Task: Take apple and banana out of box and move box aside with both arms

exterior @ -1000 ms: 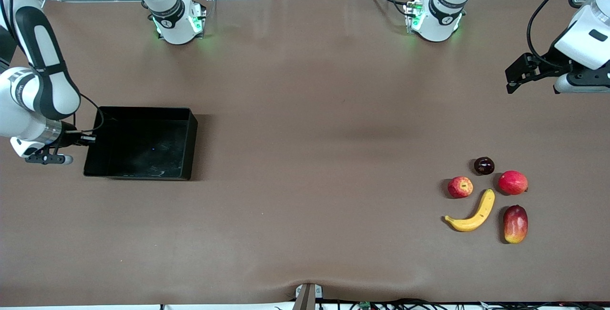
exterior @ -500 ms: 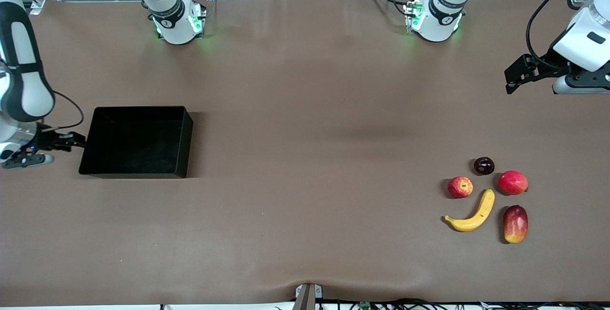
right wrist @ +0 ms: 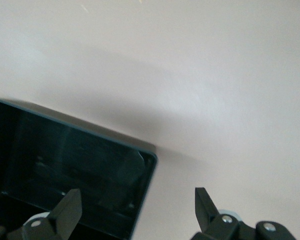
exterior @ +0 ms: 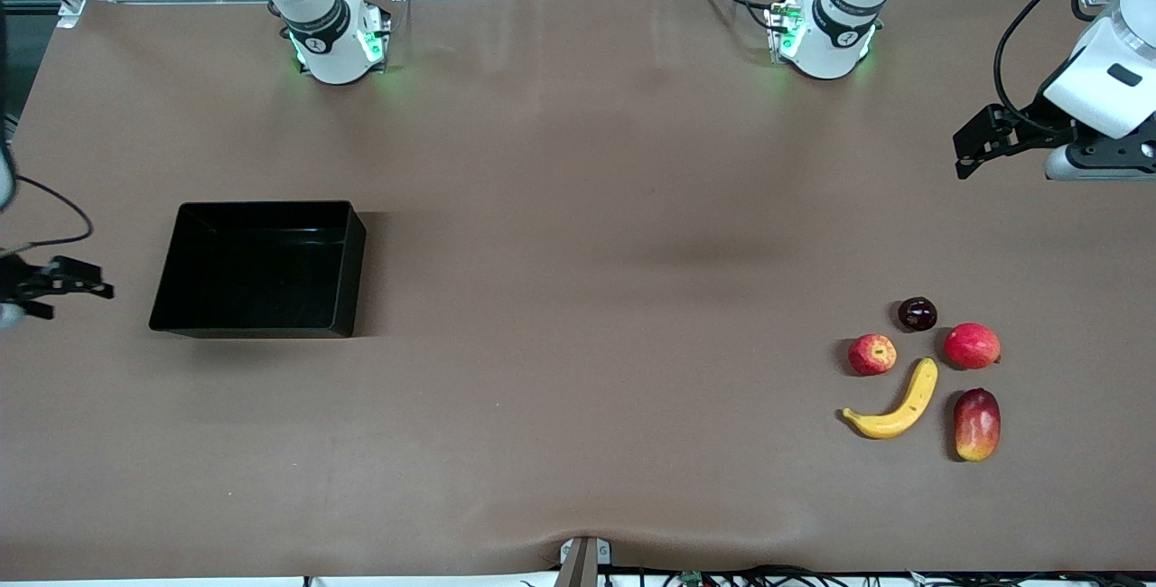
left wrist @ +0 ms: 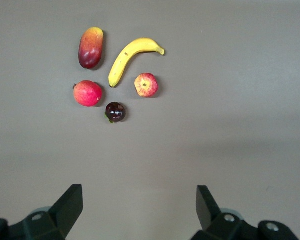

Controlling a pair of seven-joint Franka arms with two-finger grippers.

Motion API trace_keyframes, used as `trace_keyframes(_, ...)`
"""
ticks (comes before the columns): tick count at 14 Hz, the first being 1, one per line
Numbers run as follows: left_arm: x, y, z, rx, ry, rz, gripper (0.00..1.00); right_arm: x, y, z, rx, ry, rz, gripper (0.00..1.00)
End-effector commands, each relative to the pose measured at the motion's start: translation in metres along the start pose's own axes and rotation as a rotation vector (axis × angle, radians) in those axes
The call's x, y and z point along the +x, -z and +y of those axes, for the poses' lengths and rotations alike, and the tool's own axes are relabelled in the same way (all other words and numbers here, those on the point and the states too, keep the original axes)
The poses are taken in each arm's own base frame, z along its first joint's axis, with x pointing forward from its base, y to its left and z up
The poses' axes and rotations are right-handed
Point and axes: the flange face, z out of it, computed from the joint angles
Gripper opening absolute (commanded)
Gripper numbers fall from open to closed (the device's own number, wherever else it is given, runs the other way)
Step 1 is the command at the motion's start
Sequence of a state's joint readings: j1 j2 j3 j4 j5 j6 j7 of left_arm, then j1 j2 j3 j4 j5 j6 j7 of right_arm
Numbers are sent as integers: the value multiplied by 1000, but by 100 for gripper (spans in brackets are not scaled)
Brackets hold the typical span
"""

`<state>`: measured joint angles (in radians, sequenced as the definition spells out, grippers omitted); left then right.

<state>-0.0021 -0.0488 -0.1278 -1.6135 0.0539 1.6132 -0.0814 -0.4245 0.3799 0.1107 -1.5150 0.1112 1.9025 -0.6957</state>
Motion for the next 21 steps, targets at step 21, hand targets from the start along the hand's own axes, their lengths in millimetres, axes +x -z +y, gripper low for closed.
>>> trace_keyframes(21,1,0,-4,-7,12,9,100,1,149,-164,36,-390,-140,100)
